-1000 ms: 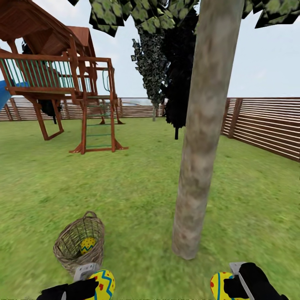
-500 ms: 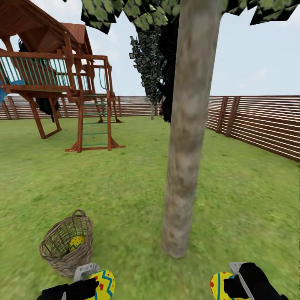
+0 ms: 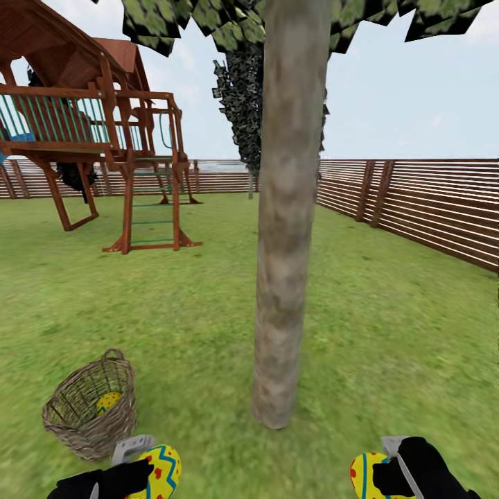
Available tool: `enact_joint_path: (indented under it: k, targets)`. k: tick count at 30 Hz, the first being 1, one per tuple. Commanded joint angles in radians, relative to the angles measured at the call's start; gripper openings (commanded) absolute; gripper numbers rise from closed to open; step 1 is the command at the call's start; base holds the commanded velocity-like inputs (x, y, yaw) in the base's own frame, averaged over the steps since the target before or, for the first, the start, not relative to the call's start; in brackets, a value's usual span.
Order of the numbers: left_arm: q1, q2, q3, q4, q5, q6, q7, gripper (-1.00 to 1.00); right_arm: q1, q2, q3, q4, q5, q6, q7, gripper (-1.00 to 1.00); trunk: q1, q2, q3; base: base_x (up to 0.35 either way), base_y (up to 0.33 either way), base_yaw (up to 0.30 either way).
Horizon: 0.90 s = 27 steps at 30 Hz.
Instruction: Take the three Easter eggs out of the wicker basket on the lawn in the garden, then place them on the lawn next to a single tree (choose any tree) so that all three eggs are next to the same tree and none are left in the basket.
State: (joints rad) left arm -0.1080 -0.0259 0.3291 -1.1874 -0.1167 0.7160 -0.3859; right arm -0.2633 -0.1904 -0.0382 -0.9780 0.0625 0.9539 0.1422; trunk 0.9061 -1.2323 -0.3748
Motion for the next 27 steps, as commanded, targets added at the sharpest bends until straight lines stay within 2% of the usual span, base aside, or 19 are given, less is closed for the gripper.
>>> enact_joint_path:
  k: [1,7,10,15,21,27]
  targets:
    - [-0.001,0.013,0.006,-0.005,-0.009,0.007,-0.01,-1.0,-0.001,0.0,-0.001,-0.001,0.007,0.003,0.008,-1.0,0.0,-0.001,-0.001,0.0,-0.301,0.0]
    - [-0.001,0.022,0.006,-0.009,-0.008,0.009,-0.01,-1.0,-0.001,-0.002,-0.005,-0.001,0.008,0.002,0.008,-1.0,0.0,-0.001,-0.001,0.0,-0.271,0.0]
    - [-0.001,0.02,0.003,-0.008,-0.008,0.008,-0.011,-1.0,-0.001,-0.024,-0.005,0.001,0.006,-0.003,0.007,-1.0,0.0,-0.001,-0.001,0.0,-0.233,0.0]
    - [-0.001,0.017,0.002,-0.008,-0.005,-0.002,-0.015,-1.0,-0.001,-0.023,-0.002,0.001,0.006,-0.006,0.007,-1.0,0.0,-0.001,-0.001,0.018,-0.114,0.0]
    - [-0.001,0.019,-0.002,-0.006,-0.006,-0.004,-0.016,-1.0,-0.001,-0.023,-0.002,0.001,0.008,-0.005,0.007,-1.0,0.0,-0.001,-0.001,0.249,-0.186,0.0]
    - [-0.001,0.019,-0.006,-0.007,-0.006,-0.004,-0.016,-1.0,-0.001,-0.021,-0.002,0.001,0.008,-0.004,0.007,-1.0,0.0,-0.001,-0.001,0.321,-0.056,0.0]
